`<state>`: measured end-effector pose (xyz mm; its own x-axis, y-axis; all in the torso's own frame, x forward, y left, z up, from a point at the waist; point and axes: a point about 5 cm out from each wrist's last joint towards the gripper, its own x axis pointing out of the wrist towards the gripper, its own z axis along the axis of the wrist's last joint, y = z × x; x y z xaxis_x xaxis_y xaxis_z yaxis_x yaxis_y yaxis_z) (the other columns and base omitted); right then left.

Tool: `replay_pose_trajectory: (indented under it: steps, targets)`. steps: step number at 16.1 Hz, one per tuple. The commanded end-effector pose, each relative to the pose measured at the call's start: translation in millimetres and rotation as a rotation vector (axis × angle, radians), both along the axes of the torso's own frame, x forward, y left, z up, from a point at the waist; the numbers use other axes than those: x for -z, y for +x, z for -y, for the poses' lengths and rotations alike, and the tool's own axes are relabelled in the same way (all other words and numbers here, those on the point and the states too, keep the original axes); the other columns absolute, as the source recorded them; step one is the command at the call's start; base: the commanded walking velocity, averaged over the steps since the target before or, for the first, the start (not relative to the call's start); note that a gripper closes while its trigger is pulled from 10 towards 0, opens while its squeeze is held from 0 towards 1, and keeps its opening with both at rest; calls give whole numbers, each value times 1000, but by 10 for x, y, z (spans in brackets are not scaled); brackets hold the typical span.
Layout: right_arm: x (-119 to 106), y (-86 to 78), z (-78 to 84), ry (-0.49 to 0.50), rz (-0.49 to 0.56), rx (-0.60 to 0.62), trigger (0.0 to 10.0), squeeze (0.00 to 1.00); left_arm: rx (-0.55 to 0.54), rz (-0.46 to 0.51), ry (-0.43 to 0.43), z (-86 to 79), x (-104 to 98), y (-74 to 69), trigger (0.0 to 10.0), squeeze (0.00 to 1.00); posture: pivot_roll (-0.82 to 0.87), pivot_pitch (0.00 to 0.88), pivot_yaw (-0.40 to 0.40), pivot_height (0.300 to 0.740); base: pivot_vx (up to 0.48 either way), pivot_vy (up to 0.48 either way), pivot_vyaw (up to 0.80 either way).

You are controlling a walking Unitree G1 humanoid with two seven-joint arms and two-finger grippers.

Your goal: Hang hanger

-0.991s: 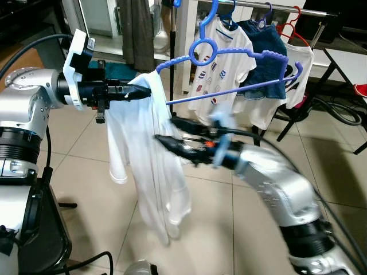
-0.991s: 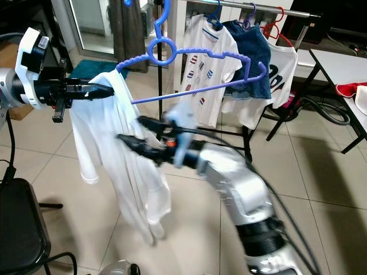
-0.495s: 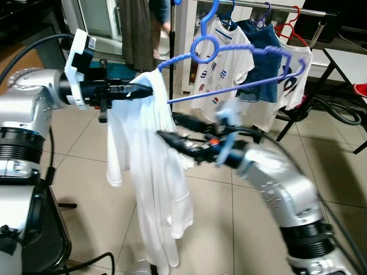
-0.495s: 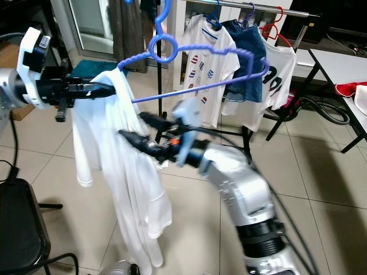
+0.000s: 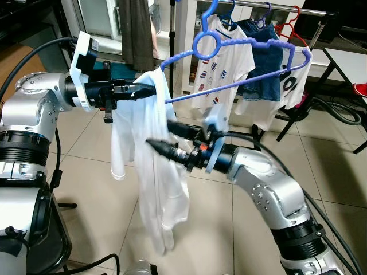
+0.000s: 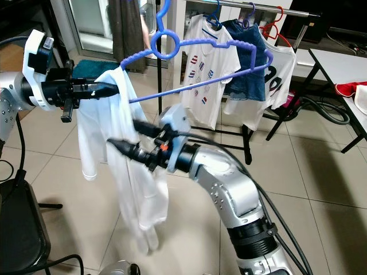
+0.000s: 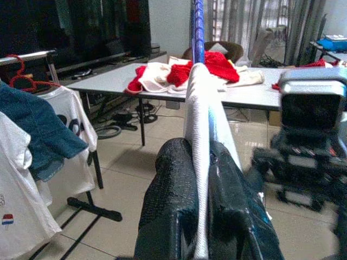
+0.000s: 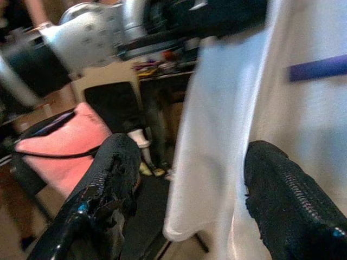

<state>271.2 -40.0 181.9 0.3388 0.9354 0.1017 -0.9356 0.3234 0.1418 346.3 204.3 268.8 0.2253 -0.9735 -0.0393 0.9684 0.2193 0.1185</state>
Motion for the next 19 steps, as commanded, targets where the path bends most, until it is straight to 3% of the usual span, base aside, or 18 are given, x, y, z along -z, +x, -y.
replay_pose_trajectory:
  steps: [1,6,10,15,19]
  targets:
    - [55,-19,-37,-18,-3,-27,10000,0,11,45,-17,42,-104,-9,0,0,-14,9,-4,740,0,0,0]
    - [158,79,-218,-22,-26,-27,10000,0,26,48,-16,73,-155,-9,0,0,9,25,8,740,0,0,0]
    - [425,109,-328,-119,-34,-27,10000,0,26,52,0,37,-241,-27,0,0,36,42,15,740,0,0,0]
    - [620,197,-245,-202,-43,34,10000,0,11,61,15,-37,-310,-55,0,0,52,46,14,740,0,0,0]
    - [768,161,-226,-258,-59,-6,10000,0,-10,79,4,-61,-370,-37,0,0,50,46,16,740,0,0,0]
